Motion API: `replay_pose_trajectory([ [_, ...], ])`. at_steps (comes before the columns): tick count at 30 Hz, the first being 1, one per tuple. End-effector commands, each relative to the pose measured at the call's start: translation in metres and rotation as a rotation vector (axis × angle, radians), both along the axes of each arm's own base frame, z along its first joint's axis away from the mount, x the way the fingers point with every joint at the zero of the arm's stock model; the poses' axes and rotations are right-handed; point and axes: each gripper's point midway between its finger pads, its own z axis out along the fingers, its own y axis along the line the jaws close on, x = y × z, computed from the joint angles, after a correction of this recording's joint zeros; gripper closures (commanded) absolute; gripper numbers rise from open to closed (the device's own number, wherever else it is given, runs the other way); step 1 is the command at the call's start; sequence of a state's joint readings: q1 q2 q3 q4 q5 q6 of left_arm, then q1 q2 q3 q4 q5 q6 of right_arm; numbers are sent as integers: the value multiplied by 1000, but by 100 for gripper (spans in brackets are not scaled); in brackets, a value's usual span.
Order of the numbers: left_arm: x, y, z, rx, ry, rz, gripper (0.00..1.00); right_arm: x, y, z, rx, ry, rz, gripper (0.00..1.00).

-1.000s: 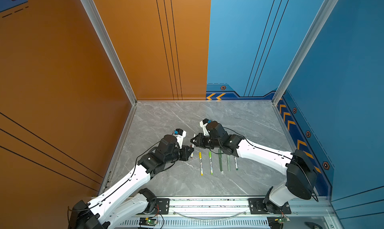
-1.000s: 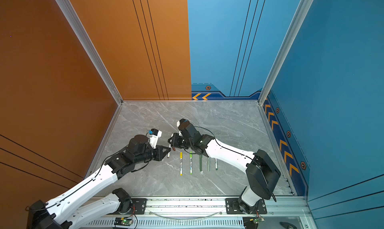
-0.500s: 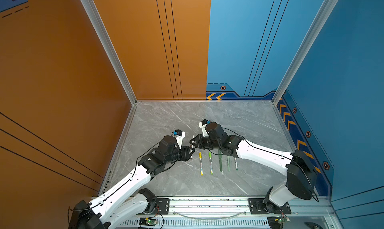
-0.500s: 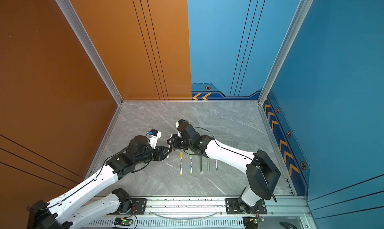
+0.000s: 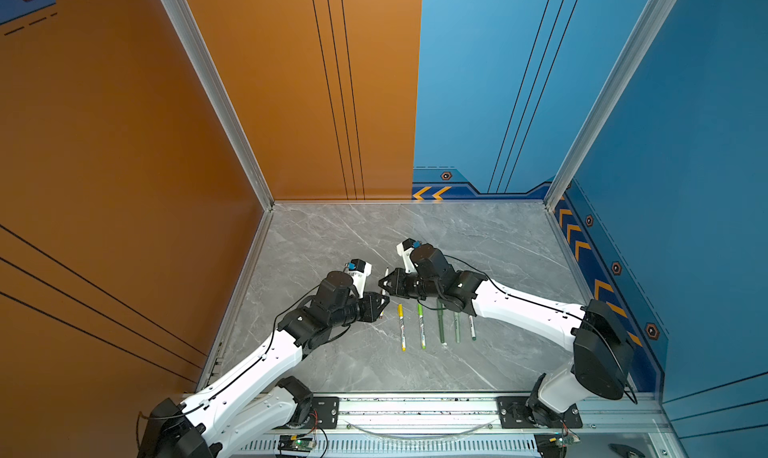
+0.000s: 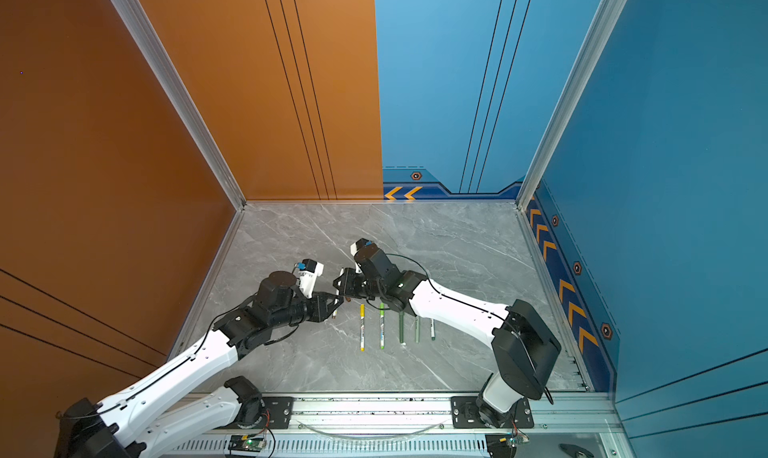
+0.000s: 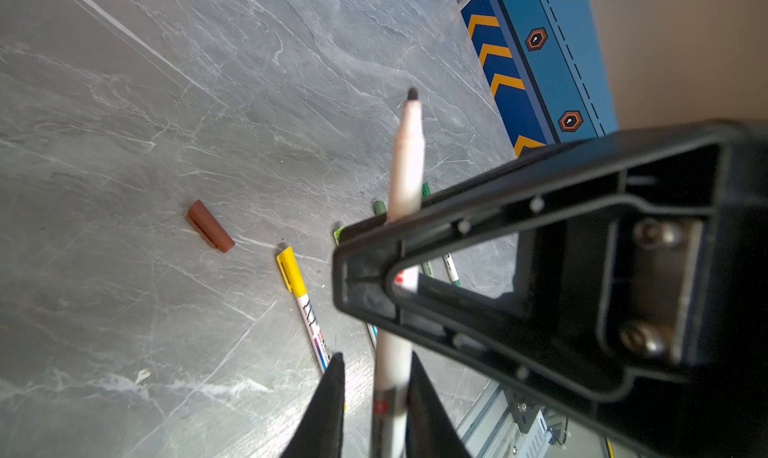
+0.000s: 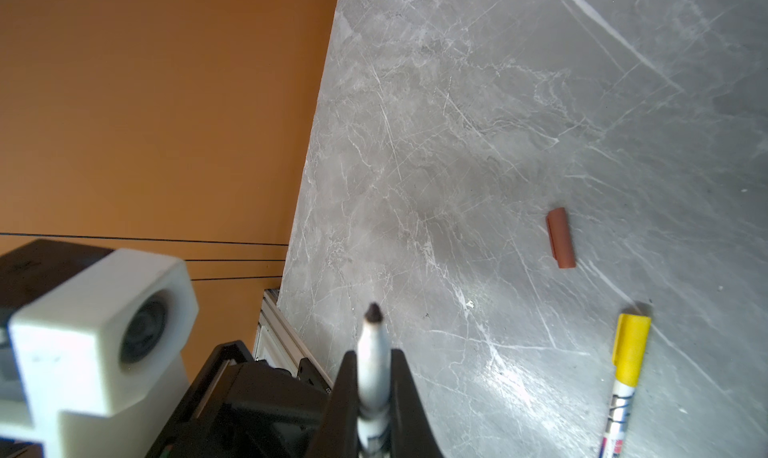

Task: Insert the pens into the pen caps

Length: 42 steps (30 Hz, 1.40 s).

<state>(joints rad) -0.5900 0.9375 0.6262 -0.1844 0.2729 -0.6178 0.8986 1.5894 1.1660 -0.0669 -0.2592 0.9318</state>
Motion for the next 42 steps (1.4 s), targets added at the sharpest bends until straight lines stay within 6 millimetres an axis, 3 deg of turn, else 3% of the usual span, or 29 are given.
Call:
replay_pose_trajectory([
  [1, 0, 8, -16, 31, 34, 21, 70, -7, 10, 32, 75, -54, 45, 100],
  [3, 0, 7, -15, 28, 35, 20, 65, -7, 10, 32, 75, -55, 46, 100],
  [7, -1, 8, -15, 25, 34, 19, 65, -8, 10, 31, 72, -54, 45, 100],
  [20, 0, 6, -15, 28, 34, 9, 96, -7, 9, 31, 74, -54, 44, 100],
  [22, 0, 7, -15, 29, 32, 12, 98, -6, 8, 31, 72, -55, 39, 93],
  [27, -2, 11, -15, 42, 30, 17, 99, 1, -3, 28, 48, -61, -10, 66],
  [31, -4, 16, -17, 56, 36, 32, 100, 6, -16, 25, 17, -66, -59, 62],
  [38, -8, 27, -22, 83, 51, 60, 100, 9, -44, -10, -207, -37, -117, 63],
  [42, -13, 35, -25, 97, 70, 73, 100, 8, -48, -31, -329, -23, -88, 65],
])
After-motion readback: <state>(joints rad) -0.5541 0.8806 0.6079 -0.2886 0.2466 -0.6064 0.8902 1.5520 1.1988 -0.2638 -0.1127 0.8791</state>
